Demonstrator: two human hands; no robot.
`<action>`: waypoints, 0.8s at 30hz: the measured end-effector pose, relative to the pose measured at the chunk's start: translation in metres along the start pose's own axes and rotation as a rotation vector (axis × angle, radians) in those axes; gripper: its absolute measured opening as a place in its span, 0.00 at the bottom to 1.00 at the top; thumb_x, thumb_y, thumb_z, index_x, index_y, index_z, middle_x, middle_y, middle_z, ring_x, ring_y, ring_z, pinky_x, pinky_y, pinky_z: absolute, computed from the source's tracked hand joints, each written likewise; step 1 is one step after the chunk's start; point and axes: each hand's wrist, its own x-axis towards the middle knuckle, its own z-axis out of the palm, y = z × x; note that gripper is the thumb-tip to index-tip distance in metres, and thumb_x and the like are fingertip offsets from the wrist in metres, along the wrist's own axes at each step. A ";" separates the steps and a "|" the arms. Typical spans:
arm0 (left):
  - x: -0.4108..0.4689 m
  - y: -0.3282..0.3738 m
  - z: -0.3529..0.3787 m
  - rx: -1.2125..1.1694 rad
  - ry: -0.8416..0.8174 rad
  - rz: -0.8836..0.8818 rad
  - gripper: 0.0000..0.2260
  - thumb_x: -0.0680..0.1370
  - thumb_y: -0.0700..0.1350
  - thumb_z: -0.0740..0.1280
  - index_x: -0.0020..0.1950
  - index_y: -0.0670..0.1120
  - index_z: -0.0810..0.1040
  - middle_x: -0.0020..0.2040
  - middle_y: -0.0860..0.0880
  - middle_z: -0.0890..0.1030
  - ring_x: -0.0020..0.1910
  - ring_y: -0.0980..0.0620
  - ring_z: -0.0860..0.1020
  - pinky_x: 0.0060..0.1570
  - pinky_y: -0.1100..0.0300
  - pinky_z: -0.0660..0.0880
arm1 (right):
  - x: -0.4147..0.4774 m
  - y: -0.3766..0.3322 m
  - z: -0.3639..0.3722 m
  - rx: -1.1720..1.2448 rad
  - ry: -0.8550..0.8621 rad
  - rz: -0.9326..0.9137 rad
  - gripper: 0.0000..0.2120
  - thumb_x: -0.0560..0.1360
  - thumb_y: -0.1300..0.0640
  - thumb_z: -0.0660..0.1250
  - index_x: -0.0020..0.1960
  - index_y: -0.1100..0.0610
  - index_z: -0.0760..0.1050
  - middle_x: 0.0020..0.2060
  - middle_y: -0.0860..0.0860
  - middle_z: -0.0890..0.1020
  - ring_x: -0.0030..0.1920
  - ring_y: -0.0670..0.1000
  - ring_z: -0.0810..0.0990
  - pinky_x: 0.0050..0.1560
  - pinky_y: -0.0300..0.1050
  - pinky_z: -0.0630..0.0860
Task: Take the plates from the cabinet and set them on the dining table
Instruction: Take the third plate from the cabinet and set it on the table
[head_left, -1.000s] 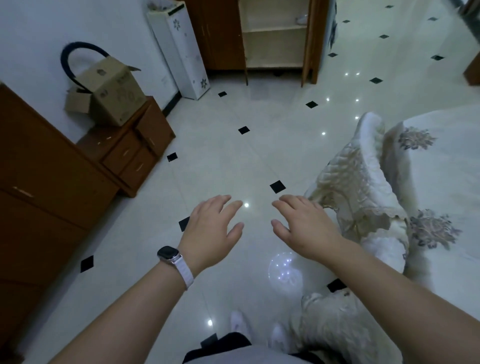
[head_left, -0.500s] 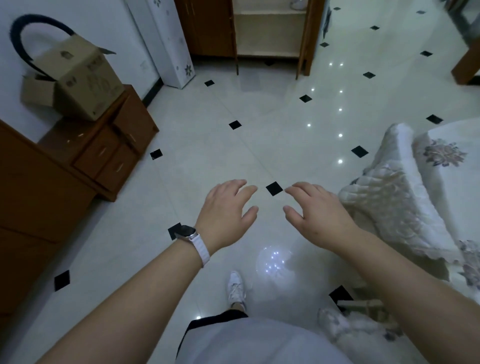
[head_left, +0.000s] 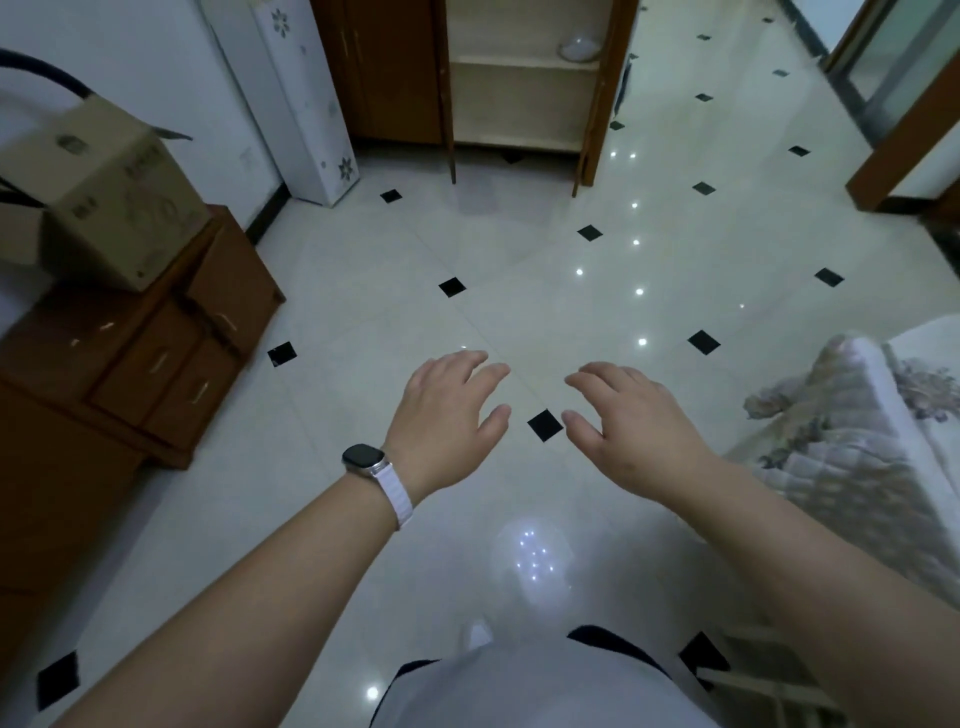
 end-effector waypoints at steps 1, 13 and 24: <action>0.006 -0.004 -0.002 0.002 0.001 0.014 0.19 0.79 0.51 0.65 0.69 0.48 0.74 0.69 0.45 0.74 0.69 0.44 0.68 0.70 0.49 0.59 | 0.007 -0.001 -0.002 -0.001 0.010 0.002 0.21 0.78 0.47 0.62 0.68 0.55 0.73 0.66 0.52 0.75 0.65 0.56 0.71 0.62 0.52 0.66; 0.104 -0.043 0.008 0.061 -0.005 0.013 0.19 0.78 0.51 0.65 0.68 0.48 0.75 0.68 0.43 0.74 0.69 0.43 0.69 0.70 0.45 0.60 | 0.107 0.033 0.001 -0.026 0.018 -0.004 0.21 0.78 0.47 0.63 0.66 0.56 0.74 0.64 0.53 0.77 0.64 0.57 0.73 0.61 0.52 0.67; 0.279 -0.042 0.034 0.154 -0.047 0.010 0.18 0.78 0.51 0.66 0.67 0.47 0.76 0.67 0.44 0.75 0.67 0.42 0.71 0.69 0.42 0.62 | 0.259 0.135 -0.019 0.017 0.027 -0.043 0.22 0.79 0.45 0.60 0.69 0.55 0.72 0.68 0.53 0.74 0.68 0.55 0.69 0.66 0.51 0.61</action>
